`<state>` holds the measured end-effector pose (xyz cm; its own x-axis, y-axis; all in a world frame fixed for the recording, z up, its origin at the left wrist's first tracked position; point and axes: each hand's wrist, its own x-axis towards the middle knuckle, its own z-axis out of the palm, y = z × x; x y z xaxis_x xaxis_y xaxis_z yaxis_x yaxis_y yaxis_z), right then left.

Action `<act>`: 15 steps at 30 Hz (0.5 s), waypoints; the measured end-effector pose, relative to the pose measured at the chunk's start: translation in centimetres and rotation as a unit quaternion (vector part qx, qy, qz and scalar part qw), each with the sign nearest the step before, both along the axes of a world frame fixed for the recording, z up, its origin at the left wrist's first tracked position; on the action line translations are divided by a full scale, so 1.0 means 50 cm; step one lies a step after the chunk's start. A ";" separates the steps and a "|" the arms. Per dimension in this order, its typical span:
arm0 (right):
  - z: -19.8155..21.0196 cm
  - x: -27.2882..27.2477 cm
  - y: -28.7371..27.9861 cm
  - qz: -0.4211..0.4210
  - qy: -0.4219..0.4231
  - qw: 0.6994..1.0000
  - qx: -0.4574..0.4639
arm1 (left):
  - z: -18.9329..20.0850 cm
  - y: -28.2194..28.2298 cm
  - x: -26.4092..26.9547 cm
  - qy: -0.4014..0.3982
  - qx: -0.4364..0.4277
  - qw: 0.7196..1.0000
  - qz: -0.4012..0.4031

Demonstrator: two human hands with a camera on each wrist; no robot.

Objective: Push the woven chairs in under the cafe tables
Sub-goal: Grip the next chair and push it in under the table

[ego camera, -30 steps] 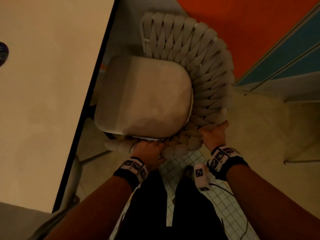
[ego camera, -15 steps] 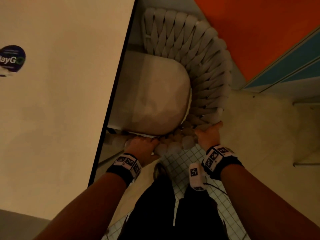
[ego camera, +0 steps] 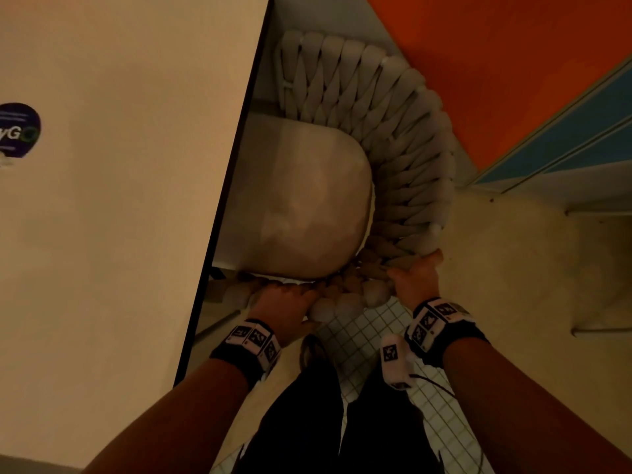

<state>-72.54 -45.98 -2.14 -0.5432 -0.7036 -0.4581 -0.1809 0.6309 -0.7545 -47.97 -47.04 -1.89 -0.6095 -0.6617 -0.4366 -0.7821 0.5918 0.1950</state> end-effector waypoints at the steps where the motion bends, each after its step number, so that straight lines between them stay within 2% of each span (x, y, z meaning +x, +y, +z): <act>1: 0.005 0.000 -0.003 0.008 0.005 1.000 0.001 | 0.001 -0.005 0.000 0.009 -0.003 1.000 -0.007; 3: 0.009 -0.002 -0.010 0.023 0.004 1.000 0.014 | 0.002 -0.012 -0.002 0.018 -0.018 0.999 -0.020; 6: 0.009 -0.008 -0.020 0.028 -0.003 0.998 0.056 | 0.005 -0.013 -0.004 -0.003 0.005 1.000 -0.011; 10: 0.029 -0.003 -0.009 0.005 -0.040 0.997 0.066 | 0.021 0.015 -0.010 -0.023 0.014 0.998 0.049; 12: 0.053 0.004 0.017 0.022 -0.009 0.996 0.084 | 0.027 0.049 -0.007 0.012 -0.008 0.996 0.093; 15: 0.063 0.007 0.108 0.066 0.006 0.995 0.080 | 0.032 0.120 0.016 0.063 -0.068 0.989 0.114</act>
